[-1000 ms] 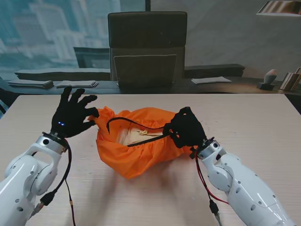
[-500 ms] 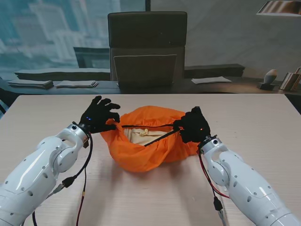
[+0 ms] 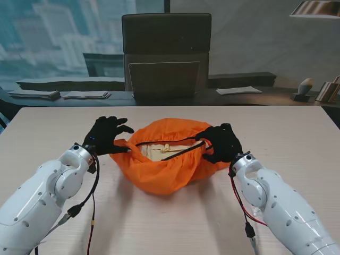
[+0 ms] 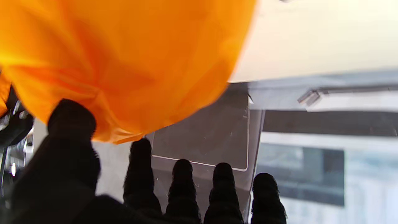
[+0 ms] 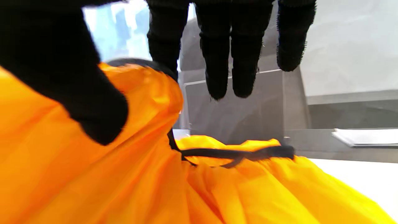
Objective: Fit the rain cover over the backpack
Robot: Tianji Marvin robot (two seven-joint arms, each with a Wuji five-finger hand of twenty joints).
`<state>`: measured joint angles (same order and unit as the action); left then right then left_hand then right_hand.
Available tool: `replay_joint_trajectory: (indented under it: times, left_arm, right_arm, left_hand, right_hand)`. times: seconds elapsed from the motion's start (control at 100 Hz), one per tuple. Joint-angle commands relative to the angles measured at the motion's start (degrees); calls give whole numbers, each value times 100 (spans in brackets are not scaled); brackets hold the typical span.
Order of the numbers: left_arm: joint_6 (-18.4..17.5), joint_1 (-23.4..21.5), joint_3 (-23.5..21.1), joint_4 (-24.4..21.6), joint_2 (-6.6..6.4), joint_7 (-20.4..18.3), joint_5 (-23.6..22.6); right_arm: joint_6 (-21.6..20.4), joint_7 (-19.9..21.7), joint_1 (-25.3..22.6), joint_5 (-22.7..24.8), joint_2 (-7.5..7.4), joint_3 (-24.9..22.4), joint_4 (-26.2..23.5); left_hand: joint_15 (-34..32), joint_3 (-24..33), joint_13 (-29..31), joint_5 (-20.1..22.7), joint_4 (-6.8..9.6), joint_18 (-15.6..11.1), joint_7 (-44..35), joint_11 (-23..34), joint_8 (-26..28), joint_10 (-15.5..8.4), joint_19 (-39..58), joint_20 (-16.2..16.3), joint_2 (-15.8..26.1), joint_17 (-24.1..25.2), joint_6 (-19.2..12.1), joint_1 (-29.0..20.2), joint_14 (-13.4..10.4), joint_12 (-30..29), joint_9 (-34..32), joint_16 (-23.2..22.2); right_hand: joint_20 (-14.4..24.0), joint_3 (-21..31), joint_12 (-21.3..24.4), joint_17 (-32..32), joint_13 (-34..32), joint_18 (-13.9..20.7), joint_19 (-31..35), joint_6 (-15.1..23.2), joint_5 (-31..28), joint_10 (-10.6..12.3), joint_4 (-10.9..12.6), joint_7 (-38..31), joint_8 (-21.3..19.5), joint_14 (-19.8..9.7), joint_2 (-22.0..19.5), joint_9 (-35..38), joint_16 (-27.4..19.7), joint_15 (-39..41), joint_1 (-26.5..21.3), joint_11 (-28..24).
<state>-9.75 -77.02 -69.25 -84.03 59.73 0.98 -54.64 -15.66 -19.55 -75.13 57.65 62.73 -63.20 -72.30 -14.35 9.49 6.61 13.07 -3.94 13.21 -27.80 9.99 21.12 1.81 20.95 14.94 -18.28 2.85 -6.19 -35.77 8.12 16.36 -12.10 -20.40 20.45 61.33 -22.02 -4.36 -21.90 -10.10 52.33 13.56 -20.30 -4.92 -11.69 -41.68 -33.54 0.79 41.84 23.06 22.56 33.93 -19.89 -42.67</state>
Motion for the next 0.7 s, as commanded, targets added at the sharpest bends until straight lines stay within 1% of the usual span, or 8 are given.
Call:
replay_joint_trajectory:
  times: [0.0, 0.23, 0.32, 0.35, 0.4, 0.46, 0.59, 0.69]
  left_arm:
    - [-144, -196, -84, -206, 74, -134, -11]
    - [-476, -849, -667, -973, 157, -157, 620]
    - [-567, -986, -777, -1177, 182, -144, 798]
    - [-614, -1011, -791, -1212, 196, -113, 867]
    - [-664, -1045, -789, -1265, 222, -3, 939]
    - [-764, -1068, -761, -1292, 255, 137, 1051]
    - [-918, -1020, -529, -1254, 337, 376, 1399]
    - [-1023, -984, -351, -1167, 373, 463, 1585]
  right_arm:
    - [-130, -55, -106, -23, -93, -108, -124]
    - [-1342, 763, -613, -177, -183, -1155, -798]
    - [-1635, 737, -752, -195, -174, -1424, -985]
    - [-1733, 677, -796, -221, -158, -1492, -1036]
    - [-1921, 658, -880, -323, -131, -1625, -1147]
    - [-2034, 661, -1028, -526, -82, -1745, -1314]
    - [-2113, 481, -1295, -1278, 95, -1729, -1581]
    - [-1925, 717, -1437, -1772, 139, -1595, -1723]
  left_hand:
    - [529, -664, -272, -415, 30, 116, 789, -501, -665, 272, -189, -116, -1, 95, 347, 218, 87, -154, 392, 184]
    - [804, -1114, -372, -427, 57, 148, 1407, -772, -1034, 385, -409, 6, 133, 128, 505, 284, 83, -41, 534, 164]
    - [797, -1082, -363, -417, 74, 133, 1413, -765, -1029, 375, -388, 42, 230, 98, 502, 259, 78, -19, 528, 149]
    - [754, -1076, -348, -410, 93, 126, 1359, -711, -988, 380, -332, 89, 277, 91, 480, 234, 80, 25, 504, 117]
    - [667, -1071, -319, -403, 119, 108, 1204, -596, -883, 362, -201, 169, 409, 65, 417, 223, 96, 91, 447, 70]
    - [514, -1047, -264, -401, 172, 91, 952, -419, -721, 324, 55, 241, 581, 42, 369, 183, 109, 146, 357, 20]
    - [31, -948, -109, -433, 276, 99, 472, 5, -498, 294, 1000, 368, 866, -11, 303, -3, 177, 188, 204, -87]
    - [-97, -964, -116, -429, 281, 78, 430, 268, -491, 318, 1282, 397, 881, 42, 257, -6, 185, 257, 125, -74]
  right_hand:
    - [127, -305, 232, -156, 403, 152, -648, -210, 656, 175, 96, 198, 651, -172, -221, -553, -267, -412, 451, 293]
    - [541, -440, 566, -255, 774, 183, -1663, -647, 1401, 200, 19, 713, 1727, -297, -296, -1161, -679, -1395, 1011, 1026]
    - [749, -1373, 565, -154, 652, 150, -1839, -616, 1281, 191, 154, 606, 1901, -248, -899, -1038, -658, -1386, 602, 1047]
    - [820, -2422, 543, -48, 578, 115, -1880, -609, 1166, 169, 287, 543, 1936, -227, -1386, -910, -669, -1361, 345, 1027]
    - [833, -2799, 536, 54, 471, 71, -1903, -599, 986, 138, 455, 483, 1954, -196, -1198, -710, -683, -1334, 343, 1018]
    - [842, -2613, 522, 200, 335, 72, -1846, -663, 810, 75, 620, 397, 1944, -164, -1405, -505, -675, -1265, 241, 993]
    - [162, -934, 468, 559, -328, 82, -690, -920, -76, -121, 283, 328, 2046, 18, -1578, 424, -622, -1128, 422, 1116]
    - [-104, -739, 471, 364, -361, 251, -31, -1009, -189, -154, 295, 365, 2062, 1, -1678, 521, -632, -1147, 559, 1130]
